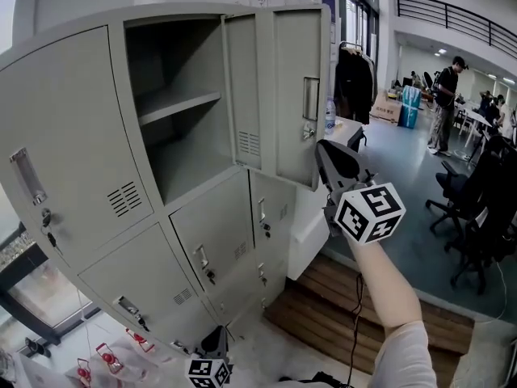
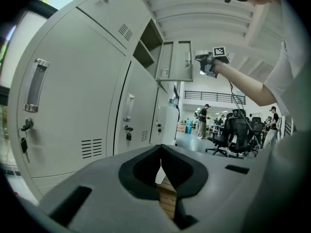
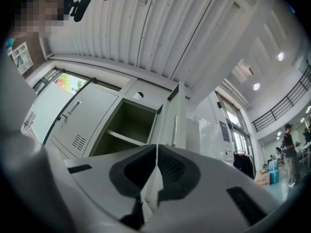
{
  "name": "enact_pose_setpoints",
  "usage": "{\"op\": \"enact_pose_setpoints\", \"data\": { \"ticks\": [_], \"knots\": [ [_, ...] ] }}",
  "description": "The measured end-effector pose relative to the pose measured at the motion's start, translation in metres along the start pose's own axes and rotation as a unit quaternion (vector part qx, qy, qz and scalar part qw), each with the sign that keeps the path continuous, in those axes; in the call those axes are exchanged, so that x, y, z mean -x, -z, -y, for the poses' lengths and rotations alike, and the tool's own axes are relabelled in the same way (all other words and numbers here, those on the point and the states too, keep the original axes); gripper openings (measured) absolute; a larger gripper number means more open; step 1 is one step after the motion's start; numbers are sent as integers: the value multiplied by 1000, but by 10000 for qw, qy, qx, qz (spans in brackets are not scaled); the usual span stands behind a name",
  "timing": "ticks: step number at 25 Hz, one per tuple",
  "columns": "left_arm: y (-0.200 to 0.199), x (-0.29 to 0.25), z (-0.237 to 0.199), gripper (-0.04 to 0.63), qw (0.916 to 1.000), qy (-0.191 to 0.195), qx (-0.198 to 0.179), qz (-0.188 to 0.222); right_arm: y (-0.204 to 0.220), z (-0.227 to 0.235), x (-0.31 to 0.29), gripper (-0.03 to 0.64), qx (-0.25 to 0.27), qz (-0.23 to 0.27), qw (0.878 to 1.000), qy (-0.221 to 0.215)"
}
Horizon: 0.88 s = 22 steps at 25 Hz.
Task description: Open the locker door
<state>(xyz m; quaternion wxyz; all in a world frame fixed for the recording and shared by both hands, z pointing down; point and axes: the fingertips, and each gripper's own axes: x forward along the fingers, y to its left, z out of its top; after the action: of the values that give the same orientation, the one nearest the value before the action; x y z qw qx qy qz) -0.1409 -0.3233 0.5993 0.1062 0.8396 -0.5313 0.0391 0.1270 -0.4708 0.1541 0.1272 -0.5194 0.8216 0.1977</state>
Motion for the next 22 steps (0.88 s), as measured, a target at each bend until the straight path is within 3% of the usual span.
{"op": "enact_pose_setpoints", "data": {
  "ticks": [4,8,17,22],
  "knots": [
    [-5,0,-1,9,9999,-45,-100,29,46,-7,19,17,-97,-268,9996,15],
    [-6,4,-9,9,9998,-172,-100,28,102,-29,48,17,-512,-621,9967,-91],
    [-14,7,-20,9,9990,-360,-249,106,208,-109,125,17,-860,-1232,9885,-178],
    [-19,8,-19,9,9987,-364,-321,158,257,-155,157,17,-1249,-1690,9772,-306]
  ]
}}
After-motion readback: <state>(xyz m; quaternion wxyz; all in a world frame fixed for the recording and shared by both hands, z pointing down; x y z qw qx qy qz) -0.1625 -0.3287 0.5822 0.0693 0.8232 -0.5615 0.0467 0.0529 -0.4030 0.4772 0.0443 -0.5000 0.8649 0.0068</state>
